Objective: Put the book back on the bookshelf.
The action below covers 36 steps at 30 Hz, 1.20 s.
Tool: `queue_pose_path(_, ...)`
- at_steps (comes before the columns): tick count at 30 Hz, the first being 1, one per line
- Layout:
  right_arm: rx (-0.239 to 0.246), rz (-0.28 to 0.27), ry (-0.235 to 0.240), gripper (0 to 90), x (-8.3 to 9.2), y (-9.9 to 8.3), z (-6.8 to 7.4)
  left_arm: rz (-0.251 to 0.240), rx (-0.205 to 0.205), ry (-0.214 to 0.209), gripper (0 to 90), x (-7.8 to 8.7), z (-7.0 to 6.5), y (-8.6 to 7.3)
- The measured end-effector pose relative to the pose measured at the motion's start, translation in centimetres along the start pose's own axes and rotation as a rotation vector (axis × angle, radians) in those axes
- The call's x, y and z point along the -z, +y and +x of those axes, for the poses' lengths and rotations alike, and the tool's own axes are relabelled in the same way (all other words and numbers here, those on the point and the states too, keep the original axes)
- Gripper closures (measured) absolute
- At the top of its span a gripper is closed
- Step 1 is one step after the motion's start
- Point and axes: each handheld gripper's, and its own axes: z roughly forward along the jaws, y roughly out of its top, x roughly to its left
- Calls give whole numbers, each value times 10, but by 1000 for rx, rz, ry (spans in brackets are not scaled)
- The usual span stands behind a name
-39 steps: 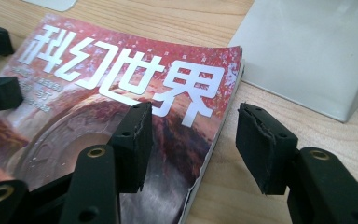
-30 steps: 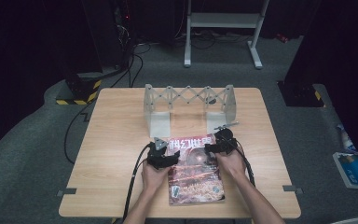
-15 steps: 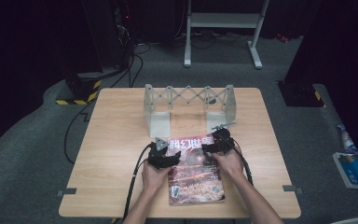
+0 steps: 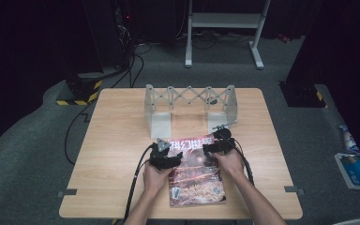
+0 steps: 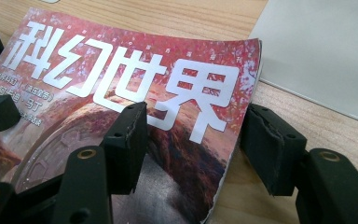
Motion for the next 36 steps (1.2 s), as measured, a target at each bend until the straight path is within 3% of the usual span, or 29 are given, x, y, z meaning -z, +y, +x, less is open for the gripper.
queue_pose_path(10, -11, -15, 26, 471, 7, -2, -3, -1, 0, 4, 271, 0, -1, 0)
queue_pose_path(18, 26, -25, 47, 487, 14, -8, 0, -3, -2, 9, 279, -1, -1, 0)
queue_pose_path(23, -12, -20, 85, 499, 17, -10, -5, -5, 0, 9, 282, -1, -1, 0)
queue_pose_path(28, 6, -24, 67, 497, 15, -9, -2, -5, 1, 13, 281, -1, -2, 0)
queue_pose_path(36, 18, -37, 92, 520, 22, -9, 0, -5, 5, 17, 290, -1, -3, 0)
